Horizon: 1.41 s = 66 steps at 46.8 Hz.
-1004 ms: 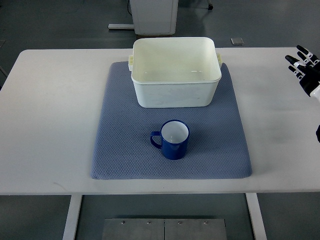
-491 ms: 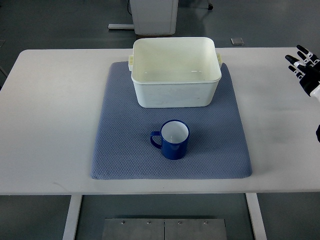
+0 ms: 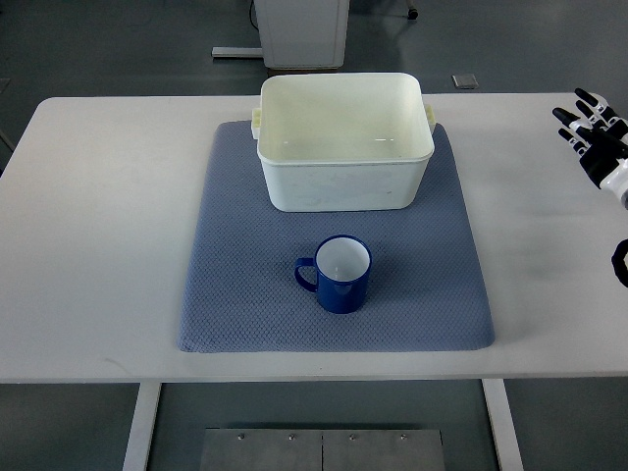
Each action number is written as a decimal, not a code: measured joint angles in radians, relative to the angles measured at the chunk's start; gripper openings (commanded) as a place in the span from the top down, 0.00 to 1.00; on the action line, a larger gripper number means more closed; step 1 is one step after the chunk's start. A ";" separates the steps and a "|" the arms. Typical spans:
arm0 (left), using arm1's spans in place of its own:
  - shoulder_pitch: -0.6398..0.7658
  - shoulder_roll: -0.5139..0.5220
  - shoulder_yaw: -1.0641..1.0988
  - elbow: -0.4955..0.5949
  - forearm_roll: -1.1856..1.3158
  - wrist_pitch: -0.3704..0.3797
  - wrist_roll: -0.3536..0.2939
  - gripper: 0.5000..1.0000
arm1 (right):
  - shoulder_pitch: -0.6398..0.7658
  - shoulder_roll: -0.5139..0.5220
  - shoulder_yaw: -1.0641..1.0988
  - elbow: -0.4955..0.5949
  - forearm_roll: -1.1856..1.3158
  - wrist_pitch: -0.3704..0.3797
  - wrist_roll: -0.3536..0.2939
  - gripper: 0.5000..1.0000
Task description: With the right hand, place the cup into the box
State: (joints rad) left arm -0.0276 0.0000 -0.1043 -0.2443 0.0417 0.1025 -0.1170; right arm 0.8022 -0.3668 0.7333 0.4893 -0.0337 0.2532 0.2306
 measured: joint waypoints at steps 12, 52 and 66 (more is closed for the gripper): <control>0.000 0.000 0.000 0.000 0.000 0.000 0.000 0.00 | 0.001 0.006 -0.001 0.000 0.000 0.000 0.000 0.00; 0.000 0.000 0.000 0.000 0.000 0.000 0.000 0.00 | -0.026 0.021 -0.008 -0.004 0.000 -0.015 0.113 0.00; 0.000 0.000 0.000 0.000 0.000 0.000 0.000 0.00 | -0.121 -0.047 -0.044 0.199 -0.006 0.044 0.112 0.00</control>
State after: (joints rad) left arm -0.0278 0.0000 -0.1044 -0.2441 0.0416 0.1022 -0.1173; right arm 0.6814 -0.4139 0.6890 0.6884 -0.0401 0.2973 0.3430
